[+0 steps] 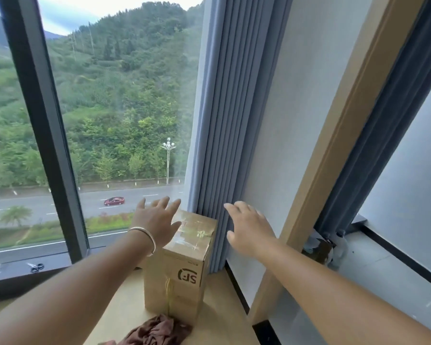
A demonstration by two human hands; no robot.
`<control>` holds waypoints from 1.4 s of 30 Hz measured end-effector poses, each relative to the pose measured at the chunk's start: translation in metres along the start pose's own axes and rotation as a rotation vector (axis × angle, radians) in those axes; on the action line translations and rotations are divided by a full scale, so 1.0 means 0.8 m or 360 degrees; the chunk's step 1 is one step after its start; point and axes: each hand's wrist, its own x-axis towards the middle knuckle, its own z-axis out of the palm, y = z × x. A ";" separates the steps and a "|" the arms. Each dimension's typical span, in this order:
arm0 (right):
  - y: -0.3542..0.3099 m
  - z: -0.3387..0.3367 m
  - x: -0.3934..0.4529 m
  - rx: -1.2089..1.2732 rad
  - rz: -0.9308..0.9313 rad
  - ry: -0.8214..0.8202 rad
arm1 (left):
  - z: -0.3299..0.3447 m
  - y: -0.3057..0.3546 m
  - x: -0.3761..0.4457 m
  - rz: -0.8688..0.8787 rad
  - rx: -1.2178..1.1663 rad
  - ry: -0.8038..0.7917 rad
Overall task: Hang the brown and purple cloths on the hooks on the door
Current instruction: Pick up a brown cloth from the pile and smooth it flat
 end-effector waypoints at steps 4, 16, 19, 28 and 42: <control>-0.033 0.046 0.064 0.0066 -0.0127 -0.0092 | 0.048 -0.048 0.010 -0.0128 -0.0004 -0.0131; -0.123 0.254 0.182 0.0224 -0.0630 -0.0560 | 0.225 -0.127 -0.055 -0.0624 -0.0077 -0.0572; -0.129 0.319 0.191 0.0230 -0.0833 -0.0671 | 0.271 -0.126 -0.080 -0.0791 -0.0047 -0.0787; -0.118 0.507 0.194 0.0127 -0.1061 -0.1097 | 0.414 -0.068 -0.156 -0.1105 -0.0240 -0.1261; -0.104 0.738 0.154 -0.0101 -0.0991 -0.1540 | 0.653 -0.009 -0.240 -0.1169 -0.0588 -0.1585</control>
